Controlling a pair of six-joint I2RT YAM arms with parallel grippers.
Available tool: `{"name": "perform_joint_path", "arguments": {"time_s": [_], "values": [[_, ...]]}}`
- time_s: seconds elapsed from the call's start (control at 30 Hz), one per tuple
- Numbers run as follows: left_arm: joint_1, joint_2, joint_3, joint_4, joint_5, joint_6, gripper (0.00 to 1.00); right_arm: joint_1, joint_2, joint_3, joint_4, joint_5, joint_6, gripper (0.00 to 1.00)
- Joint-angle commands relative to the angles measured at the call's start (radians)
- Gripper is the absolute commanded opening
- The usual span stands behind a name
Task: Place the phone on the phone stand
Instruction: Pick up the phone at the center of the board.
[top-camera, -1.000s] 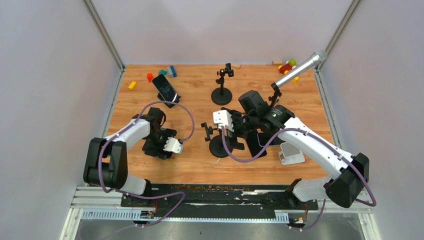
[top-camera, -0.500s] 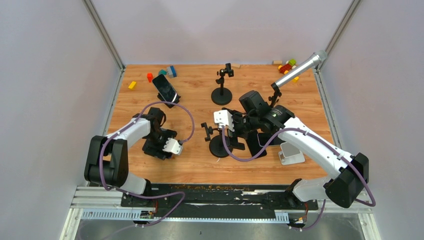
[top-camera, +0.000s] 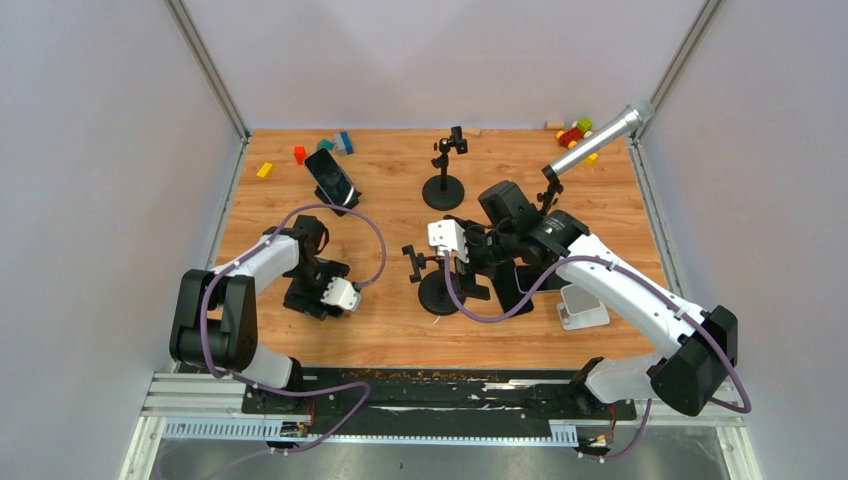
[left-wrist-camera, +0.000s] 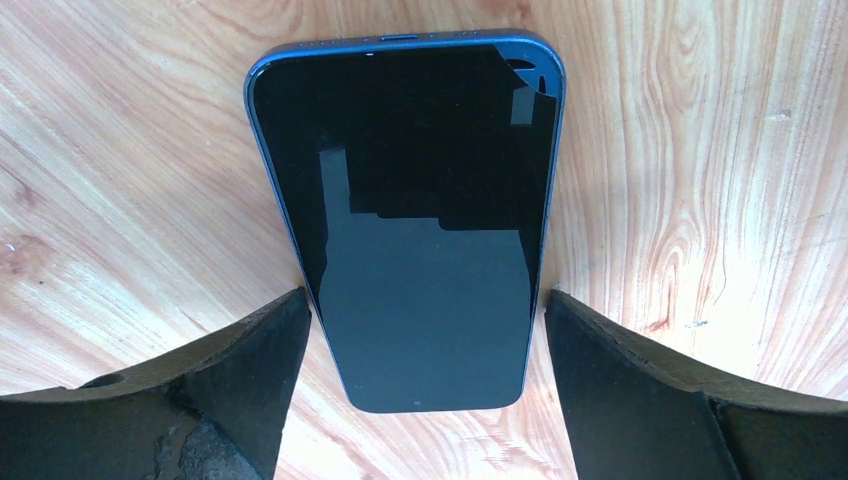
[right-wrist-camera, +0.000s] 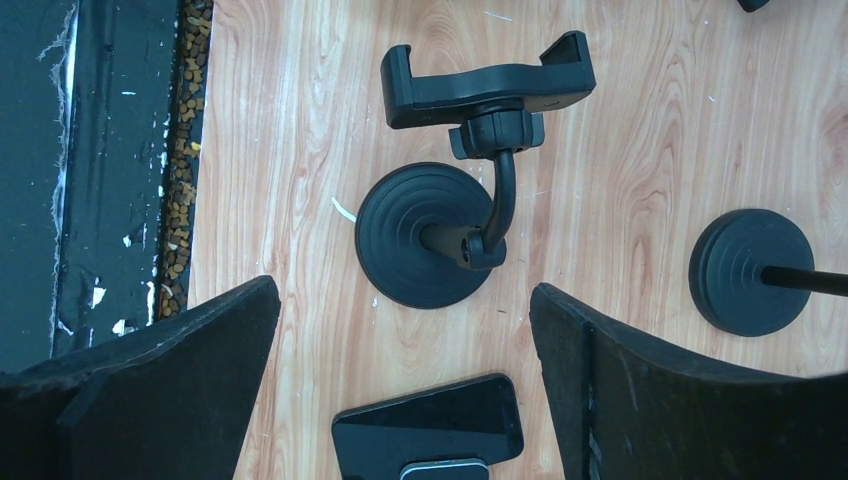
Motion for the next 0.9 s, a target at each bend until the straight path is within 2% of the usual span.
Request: {"name": "perform_joint_path", "arguments": {"time_s": [0.0,0.37,0.67,0.87], "values": [[0.011,0.047,-0.023,0.037,0.037,0.022,0.92,-0.005,-0.001,-0.004,0.034,-0.033,0.006,0.98],[0.01,0.037,-0.056,0.066,0.07,-0.006,0.77,-0.005,0.0,-0.002,0.035,-0.034,0.009,0.98],[0.01,-0.008,-0.06,0.064,0.12,-0.078,0.46,-0.012,-0.006,-0.002,0.035,-0.043,0.015,0.98],[0.01,-0.047,-0.051,0.038,0.122,-0.105,0.29,-0.021,-0.007,0.002,0.042,-0.05,0.026,0.98]]}}
